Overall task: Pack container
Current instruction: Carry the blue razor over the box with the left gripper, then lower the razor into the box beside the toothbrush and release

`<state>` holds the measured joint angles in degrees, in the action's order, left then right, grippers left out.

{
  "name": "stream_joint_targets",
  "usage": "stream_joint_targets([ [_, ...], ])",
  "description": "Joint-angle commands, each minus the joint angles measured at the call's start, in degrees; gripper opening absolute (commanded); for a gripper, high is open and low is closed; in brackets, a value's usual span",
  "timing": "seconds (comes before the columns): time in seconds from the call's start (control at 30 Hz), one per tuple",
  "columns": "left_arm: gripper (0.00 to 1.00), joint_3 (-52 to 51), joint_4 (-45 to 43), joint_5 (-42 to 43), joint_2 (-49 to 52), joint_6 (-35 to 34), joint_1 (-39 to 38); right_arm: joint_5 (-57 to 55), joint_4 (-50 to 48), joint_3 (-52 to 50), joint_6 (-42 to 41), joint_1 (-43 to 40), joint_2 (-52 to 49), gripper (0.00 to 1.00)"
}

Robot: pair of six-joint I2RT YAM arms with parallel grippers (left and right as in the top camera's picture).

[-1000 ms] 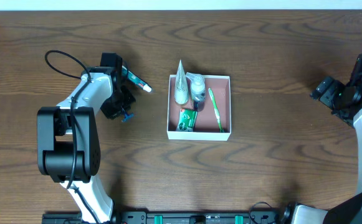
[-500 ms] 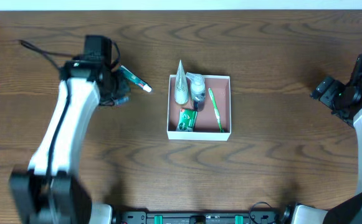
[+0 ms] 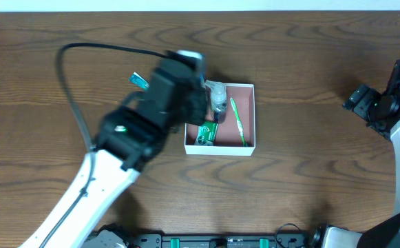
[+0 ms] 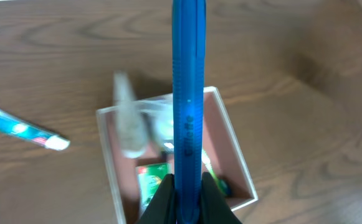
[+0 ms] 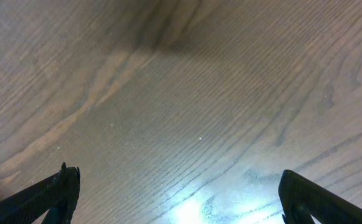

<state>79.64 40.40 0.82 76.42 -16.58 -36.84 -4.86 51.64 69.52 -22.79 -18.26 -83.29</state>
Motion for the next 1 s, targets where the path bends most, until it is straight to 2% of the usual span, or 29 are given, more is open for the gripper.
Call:
stream_joint_targets([
  [0.0, 0.06, 0.2, -1.2, -4.8, 4.7, -2.0, -4.8, -0.2, 0.0, 0.7, 0.1, -0.4, 0.3, 0.99],
  [0.23, 0.06, 0.2, -5.5, -5.8, 16.5, -6.1, -10.0, -0.2, 0.0, 0.7, 0.1, -0.4, 0.3, 0.99],
  [0.37, 0.06, 0.2, -6.8, -6.0, 21.3, -8.9, -10.4, -0.2, 0.0, 0.7, 0.1, -0.4, 0.3, 0.99],
  [0.6, 0.07, 0.2, -7.0, -6.3, 26.0, -9.2, -10.4, -0.2, 0.0, 0.7, 0.1, -0.4, 0.3, 0.99],
  [0.7, 0.17, 0.2, -6.9, -6.3, 26.3, -9.2, -10.4, -0.2, 0.0, 0.7, 0.1, -0.4, 0.3, 0.99],
  [0.8, 0.40, 0.2, -7.5, -6.3, 26.2, -9.2, -10.4, -0.2, 0.0, 0.7, 0.1, -0.4, 0.3, 0.99],
  [0.9, 0.47, 0.2, -7.8, -6.2, 26.2, -9.2, -10.4, -0.2, 0.0, 0.7, 0.1, -0.4, 0.3, 0.99],
  [0.97, 0.48, 0.2, -7.8, -6.2, 25.8, -9.2, -10.4, -0.2, 0.0, 0.7, 0.1, -0.4, 0.3, 0.99],
])
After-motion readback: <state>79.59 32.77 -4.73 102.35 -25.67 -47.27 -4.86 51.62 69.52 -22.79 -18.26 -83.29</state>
